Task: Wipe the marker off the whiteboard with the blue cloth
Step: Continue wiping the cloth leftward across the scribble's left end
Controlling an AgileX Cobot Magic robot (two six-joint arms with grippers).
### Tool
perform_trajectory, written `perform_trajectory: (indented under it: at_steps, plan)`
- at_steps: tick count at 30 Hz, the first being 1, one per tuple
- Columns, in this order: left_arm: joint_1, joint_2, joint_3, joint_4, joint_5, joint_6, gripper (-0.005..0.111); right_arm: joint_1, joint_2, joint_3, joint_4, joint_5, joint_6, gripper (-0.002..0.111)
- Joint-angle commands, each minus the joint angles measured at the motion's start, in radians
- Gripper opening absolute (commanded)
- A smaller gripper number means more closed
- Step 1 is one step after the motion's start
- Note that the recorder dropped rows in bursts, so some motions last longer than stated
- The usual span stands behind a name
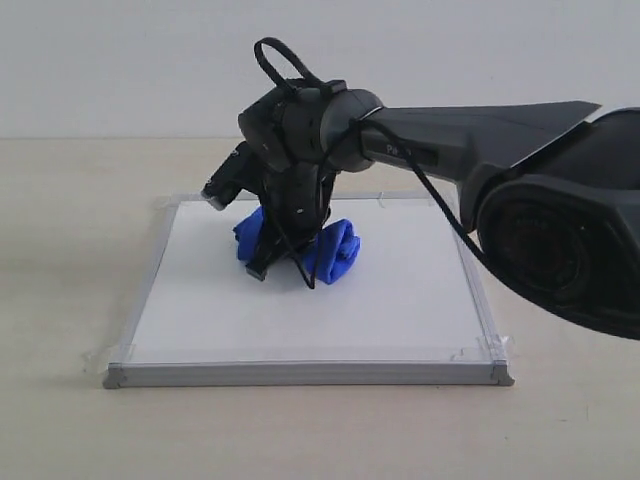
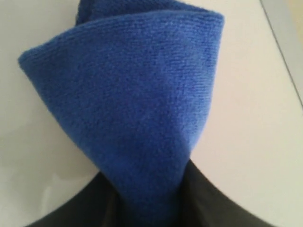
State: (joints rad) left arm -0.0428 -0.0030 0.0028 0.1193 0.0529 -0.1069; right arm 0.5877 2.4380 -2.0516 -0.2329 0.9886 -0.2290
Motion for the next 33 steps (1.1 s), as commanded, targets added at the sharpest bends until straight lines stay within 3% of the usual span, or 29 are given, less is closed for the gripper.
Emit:
perform_trajectory:
  at_steps: [1,4,6,10,13,16,20,27,30,33]
  plan:
    - [-0.002,0.003,-0.003,-0.006,-0.001,-0.006,0.004,0.039,0.017,-0.009,0.271,0.002,-0.181,0.0]
    - [-0.002,0.003,-0.003,-0.006,-0.001,-0.006,0.004,0.06,0.029,-0.011,0.465,0.049,-0.353,0.0]
    - [-0.002,0.003,-0.003,-0.006,-0.001,-0.006,0.004,0.06,0.03,-0.011,0.43,0.021,-0.336,0.0]
    - [-0.002,0.003,-0.003,-0.006,-0.001,-0.006,0.004,0.041,0.028,-0.011,0.135,-0.08,-0.108,0.0]
    - [-0.002,0.003,-0.003,-0.006,-0.001,-0.006,0.004,0.01,0.036,-0.011,-0.171,-0.101,0.168,0.0]
    - [-0.002,0.003,-0.003,-0.006,-0.001,-0.006,0.004,-0.013,0.037,-0.011,-0.262,-0.09,0.268,0.0]
    - [-0.002,0.003,-0.003,-0.006,-0.001,-0.006,0.004,-0.019,0.037,-0.011,-0.105,-0.083,0.154,0.0]
    - [-0.002,0.003,-0.003,-0.006,-0.001,-0.006,0.004,-0.019,0.037,-0.011,0.683,0.099,-0.437,0.0]
    - [-0.002,0.003,-0.003,-0.006,-0.001,-0.006,0.004,-0.019,0.037,-0.011,0.706,0.126,-0.466,0.0]
    - [-0.002,0.003,-0.003,-0.006,-0.001,-0.006,0.004,-0.023,0.037,-0.011,0.486,0.087,-0.297,0.0]
